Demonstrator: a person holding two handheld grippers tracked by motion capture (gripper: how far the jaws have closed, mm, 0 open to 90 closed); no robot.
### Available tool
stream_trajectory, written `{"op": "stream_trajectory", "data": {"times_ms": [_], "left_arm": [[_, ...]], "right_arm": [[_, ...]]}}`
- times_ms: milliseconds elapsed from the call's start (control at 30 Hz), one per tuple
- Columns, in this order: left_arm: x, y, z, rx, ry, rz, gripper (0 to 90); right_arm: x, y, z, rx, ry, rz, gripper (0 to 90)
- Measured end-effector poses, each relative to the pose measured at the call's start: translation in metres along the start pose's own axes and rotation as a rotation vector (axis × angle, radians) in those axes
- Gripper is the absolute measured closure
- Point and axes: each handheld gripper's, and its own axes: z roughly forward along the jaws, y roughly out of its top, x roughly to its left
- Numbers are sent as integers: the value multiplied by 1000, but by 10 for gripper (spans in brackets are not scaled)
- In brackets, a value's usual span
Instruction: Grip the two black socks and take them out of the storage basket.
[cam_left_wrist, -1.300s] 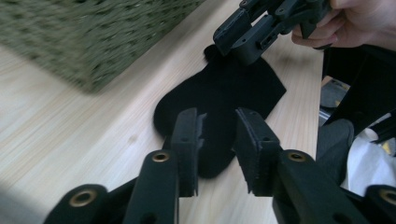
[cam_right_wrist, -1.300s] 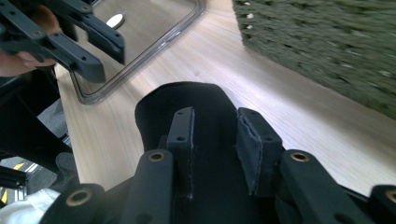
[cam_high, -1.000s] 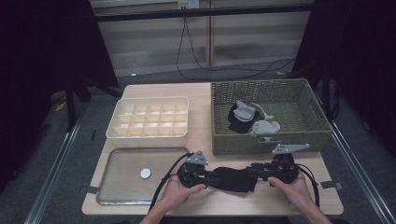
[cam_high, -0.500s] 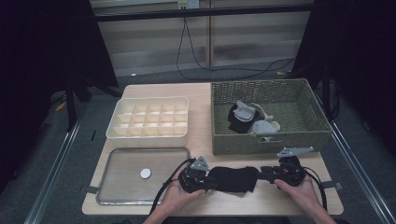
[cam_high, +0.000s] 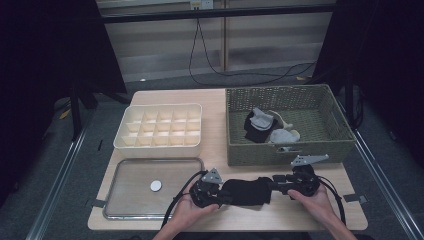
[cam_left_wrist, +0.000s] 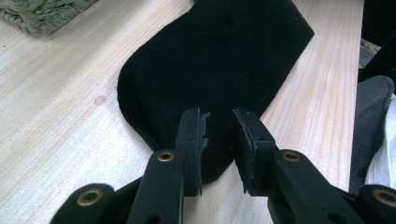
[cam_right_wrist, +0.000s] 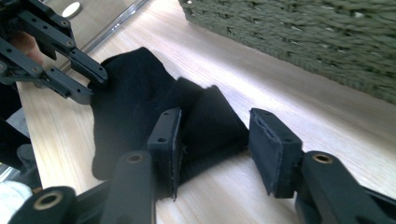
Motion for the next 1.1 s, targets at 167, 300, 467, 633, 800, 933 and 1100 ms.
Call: {"op": "stream_trajectory", "data": {"times_ms": [167,300,467,633,800,933,1100], "left_arm": [[-1,0,-1,11,1,8,713],[-2,0,-1,20,-3,8,711],[-2,0,-1,12,-13,-3,707],[-3,-1,0,7,-19,-7,706],[-4,-1,0,14,-23,2,702],[-4,0,-1,19,-30,12,690],[-2,4,-5,-9,-30,22,673]], "right_arm": [[3,5,10,20,6,-15,547],[8,9,13,19,27,-37,794],[18,17,13,-4,49,-44,854],[26,29,20,-21,77,-50,854],[28,34,41,24,75,-64,853],[29,29,55,78,60,-78,850],[25,24,58,86,49,-71,848]]}}
